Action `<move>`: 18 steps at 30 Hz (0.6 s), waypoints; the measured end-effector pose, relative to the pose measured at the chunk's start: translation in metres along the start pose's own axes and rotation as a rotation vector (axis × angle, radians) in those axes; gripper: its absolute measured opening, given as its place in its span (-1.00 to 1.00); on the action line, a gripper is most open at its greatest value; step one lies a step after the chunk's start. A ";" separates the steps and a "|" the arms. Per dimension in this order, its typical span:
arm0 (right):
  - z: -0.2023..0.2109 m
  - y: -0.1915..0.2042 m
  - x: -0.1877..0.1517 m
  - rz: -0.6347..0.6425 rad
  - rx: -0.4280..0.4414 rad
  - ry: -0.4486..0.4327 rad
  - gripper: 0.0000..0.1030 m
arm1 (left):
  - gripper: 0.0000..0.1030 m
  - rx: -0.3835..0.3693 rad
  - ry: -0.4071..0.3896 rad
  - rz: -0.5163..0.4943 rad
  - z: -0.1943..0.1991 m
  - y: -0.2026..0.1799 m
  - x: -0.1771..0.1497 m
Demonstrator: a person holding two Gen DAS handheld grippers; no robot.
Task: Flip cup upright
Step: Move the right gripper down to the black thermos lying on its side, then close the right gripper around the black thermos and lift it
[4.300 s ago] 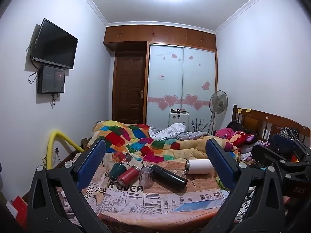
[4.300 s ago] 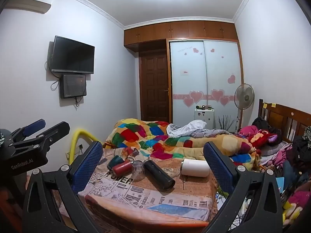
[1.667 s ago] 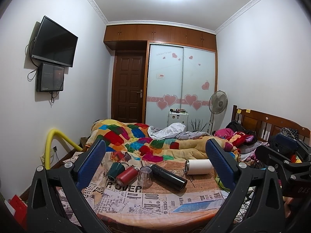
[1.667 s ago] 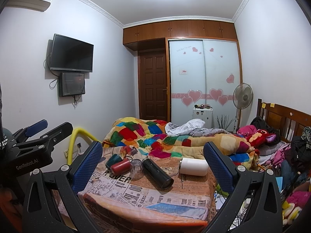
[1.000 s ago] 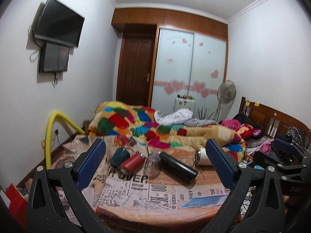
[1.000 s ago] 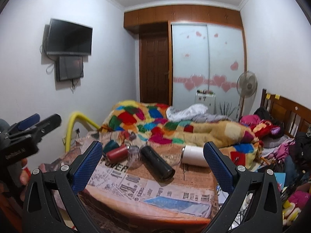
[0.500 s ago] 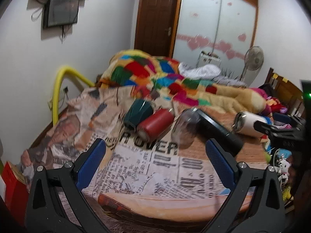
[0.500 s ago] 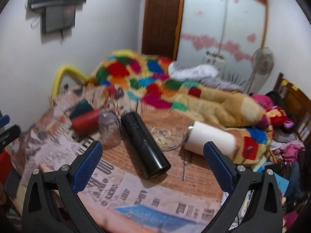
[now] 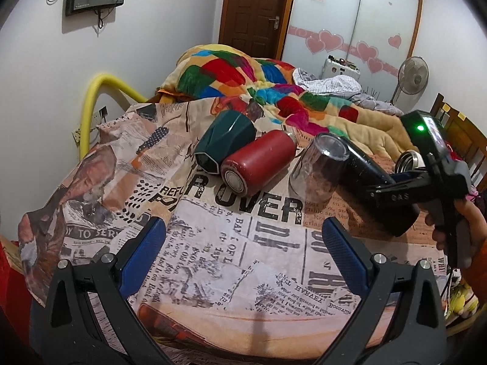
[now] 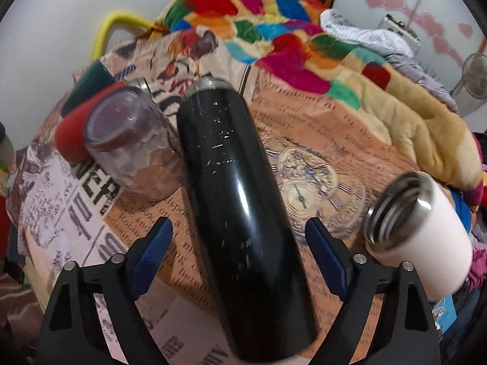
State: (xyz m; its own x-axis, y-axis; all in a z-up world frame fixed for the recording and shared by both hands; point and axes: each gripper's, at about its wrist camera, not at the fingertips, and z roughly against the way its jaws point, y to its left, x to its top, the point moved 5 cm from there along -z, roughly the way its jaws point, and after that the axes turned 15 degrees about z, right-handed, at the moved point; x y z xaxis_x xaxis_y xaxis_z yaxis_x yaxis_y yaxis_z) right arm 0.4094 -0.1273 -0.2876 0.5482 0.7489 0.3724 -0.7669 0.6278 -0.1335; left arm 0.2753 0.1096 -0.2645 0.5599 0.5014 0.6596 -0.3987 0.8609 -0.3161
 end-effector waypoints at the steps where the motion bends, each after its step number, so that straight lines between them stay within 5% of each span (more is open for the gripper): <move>1: -0.005 -0.002 0.001 0.000 0.015 0.011 0.46 | 1.00 0.000 0.001 -0.003 -0.001 -0.001 -0.001; 18: 0.001 0.001 -0.007 0.011 0.000 0.013 0.19 | 1.00 -0.011 -0.042 -0.010 0.021 -0.010 0.006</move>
State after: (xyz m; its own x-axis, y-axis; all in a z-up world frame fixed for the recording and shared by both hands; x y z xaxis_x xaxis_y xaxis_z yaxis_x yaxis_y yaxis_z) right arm 0.4051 -0.1320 -0.2895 0.5440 0.7585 0.3588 -0.7730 0.6193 -0.1373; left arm 0.2674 0.1020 -0.2429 0.5329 0.4887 0.6908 -0.3851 0.8670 -0.3163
